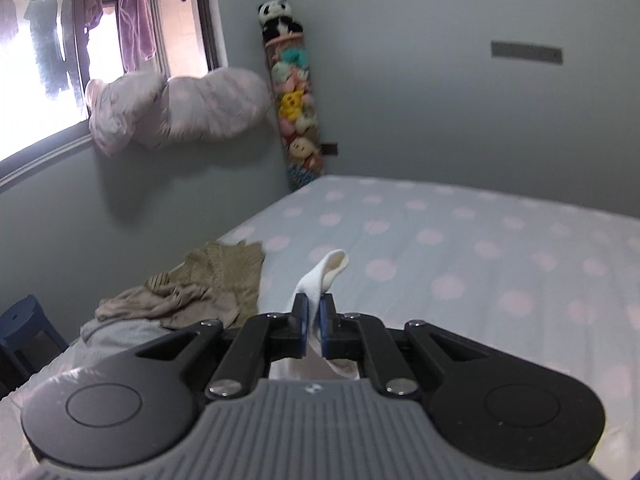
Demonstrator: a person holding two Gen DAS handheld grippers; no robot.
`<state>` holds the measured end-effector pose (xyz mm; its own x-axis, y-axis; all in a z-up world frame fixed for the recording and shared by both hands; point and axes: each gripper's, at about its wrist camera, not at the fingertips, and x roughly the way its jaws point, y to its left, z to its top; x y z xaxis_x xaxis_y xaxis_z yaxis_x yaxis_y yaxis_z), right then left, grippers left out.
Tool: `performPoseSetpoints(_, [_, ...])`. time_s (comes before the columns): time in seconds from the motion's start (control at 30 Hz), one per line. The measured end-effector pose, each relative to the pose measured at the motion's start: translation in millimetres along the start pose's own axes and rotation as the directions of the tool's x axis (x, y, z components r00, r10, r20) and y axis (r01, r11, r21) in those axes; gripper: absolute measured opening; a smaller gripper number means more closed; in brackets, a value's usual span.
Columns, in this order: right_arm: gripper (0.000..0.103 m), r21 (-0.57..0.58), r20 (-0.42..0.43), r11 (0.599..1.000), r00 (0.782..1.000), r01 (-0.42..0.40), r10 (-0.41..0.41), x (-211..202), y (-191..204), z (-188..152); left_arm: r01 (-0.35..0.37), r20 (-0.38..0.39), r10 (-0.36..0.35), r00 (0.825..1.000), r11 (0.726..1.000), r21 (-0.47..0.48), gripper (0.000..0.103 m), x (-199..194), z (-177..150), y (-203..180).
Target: Fold clothes
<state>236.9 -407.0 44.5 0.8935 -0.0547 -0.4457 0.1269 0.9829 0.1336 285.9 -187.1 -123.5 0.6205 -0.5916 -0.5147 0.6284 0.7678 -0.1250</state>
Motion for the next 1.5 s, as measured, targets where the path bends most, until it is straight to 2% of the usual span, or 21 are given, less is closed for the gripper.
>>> performPoseSetpoints(0.23, [0.007, -0.038, 0.067, 0.995, 0.994, 0.088, -0.086, -57, -22, 31, 0.115, -0.083, -0.115, 0.99, 0.993, -0.01, 0.053, 20, -11, -20])
performPoseSetpoints(0.47, [0.007, -0.047, 0.119, 0.99, 0.985, 0.132, -0.125, -90, -43, 51, 0.141, -0.187, -0.131, 0.974, 0.989, 0.044, 0.054, 46, -37, -47])
performPoseSetpoints(0.57, [0.007, -0.043, 0.126, 0.99, 0.984, 0.135, -0.129, -97, -52, 52, 0.089, -0.206, -0.075, 0.976, 0.994, 0.062, 0.053, 61, -48, -55])
performPoseSetpoints(0.67, [0.007, -0.033, 0.136, 0.989, 0.981, 0.145, -0.14, -105, -63, 50, 0.05, -0.233, -0.044, 0.971, 0.999, 0.019, 0.042, 73, -55, -50])
performPoseSetpoints(0.73, [0.007, -0.02, 0.144, 0.988, 0.978, 0.155, -0.151, -111, -72, 48, 0.051, -0.214, -0.052, 0.976, 0.999, -0.011, 0.037, 71, -53, -44])
performPoseSetpoints(0.8, [0.007, -0.001, 0.144, 0.986, 0.976, 0.167, -0.165, -116, -84, 43, 0.057, -0.182, -0.062, 0.981, 0.998, -0.028, 0.024, 65, -49, -42])
performPoseSetpoints(0.9, [0.007, 0.03, 0.126, 0.981, 0.972, 0.194, -0.196, -120, -103, 28, 0.032, -0.205, -0.035, 0.978, 0.999, -0.016, 0.015, 66, -47, -41])
performPoseSetpoints(1.03, [0.007, 0.095, 0.074, 0.966, 0.966, 0.242, -0.249, -122, -141, -4, 0.0, -0.244, 0.002, 0.97, 1.0, 0.008, 0.014, 72, -53, -40])
performPoseSetpoints(1.1, [0.007, 0.127, 0.04, 0.95, 0.955, 0.286, -0.293, -122, -162, -27, -0.004, -0.25, 0.009, 0.968, 1.0, 0.02, 0.014, 72, -53, -41])
performPoseSetpoints(1.3, [0.007, 0.251, -0.117, 0.877, 0.912, 0.41, -0.393, -105, -237, -106, -0.012, -0.26, 0.026, 0.965, 0.998, 0.057, 0.014, 74, -53, -43])
performPoseSetpoints(1.5, [0.007, 0.377, -0.259, 0.796, 0.879, 0.473, -0.4, -78, -295, -180, -0.012, -0.272, 0.028, 0.962, 0.998, 0.059, 0.014, 79, -52, -43])
